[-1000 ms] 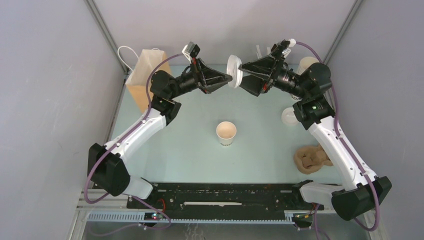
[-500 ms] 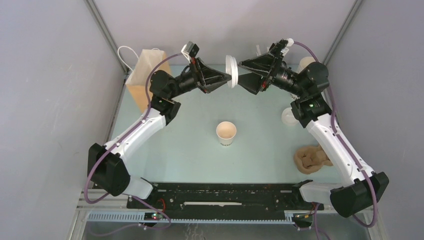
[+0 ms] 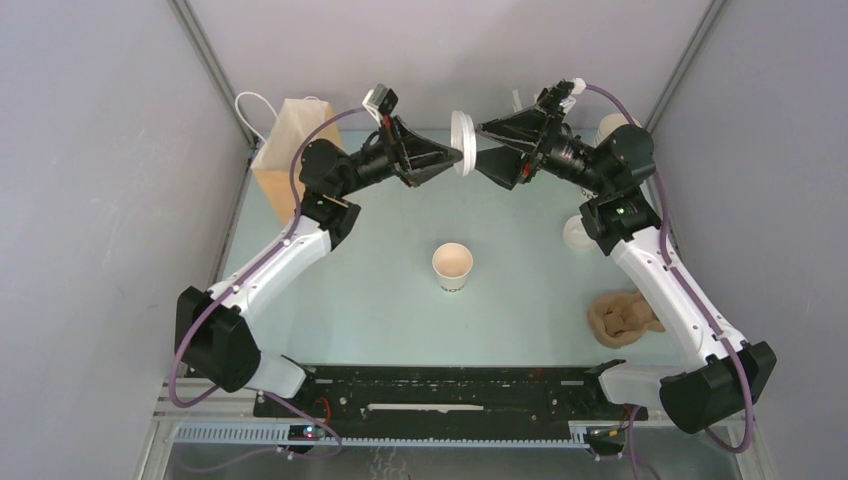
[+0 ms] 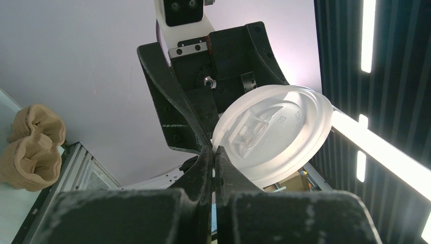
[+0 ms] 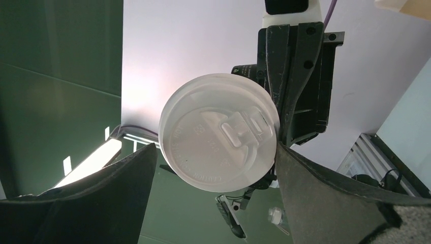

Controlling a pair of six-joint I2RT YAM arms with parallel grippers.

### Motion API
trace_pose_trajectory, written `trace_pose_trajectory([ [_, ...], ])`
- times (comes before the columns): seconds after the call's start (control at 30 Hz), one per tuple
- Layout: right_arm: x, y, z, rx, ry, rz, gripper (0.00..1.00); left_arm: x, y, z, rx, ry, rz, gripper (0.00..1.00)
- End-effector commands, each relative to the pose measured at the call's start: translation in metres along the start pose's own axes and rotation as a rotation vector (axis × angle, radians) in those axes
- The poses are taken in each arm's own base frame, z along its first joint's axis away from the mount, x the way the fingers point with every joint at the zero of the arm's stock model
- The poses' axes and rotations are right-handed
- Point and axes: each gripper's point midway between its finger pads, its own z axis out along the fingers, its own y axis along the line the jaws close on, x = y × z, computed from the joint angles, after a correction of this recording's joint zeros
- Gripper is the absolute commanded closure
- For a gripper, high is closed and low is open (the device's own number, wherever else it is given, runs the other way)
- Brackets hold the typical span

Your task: Pack the takeout coffee

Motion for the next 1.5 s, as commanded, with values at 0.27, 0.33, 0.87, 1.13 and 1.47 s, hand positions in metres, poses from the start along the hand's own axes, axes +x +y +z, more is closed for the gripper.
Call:
trace_pose_trajectory([
  [0.27,0.0,-0.004,0.0,0.029,-0.011,-0.035,0.09,0.007,-0.008,-0.011,-0.019,0.017,0.074,1.0],
  [0.33,0.0,-0.003,0.001,0.024,-0.011,-0.032,0.11,0.008,-0.008,-0.011,-0.02,0.021,0.072,1.0],
  [0.87,-0.003,-0.002,-0.004,0.031,-0.027,-0.048,0.15,0.002,0.017,-0.031,-0.146,-0.039,0.092,0.31],
  [1.13,-0.015,-0.092,-0.035,0.379,-0.061,-0.273,0.17,-0.014,0.094,-0.143,-0.713,-0.268,0.171,0.0],
  [1.47,0.015,-0.231,-0.067,1.206,0.217,-0.936,0.19,0.019,0.133,-0.201,-0.995,-0.268,0.138,0.0],
])
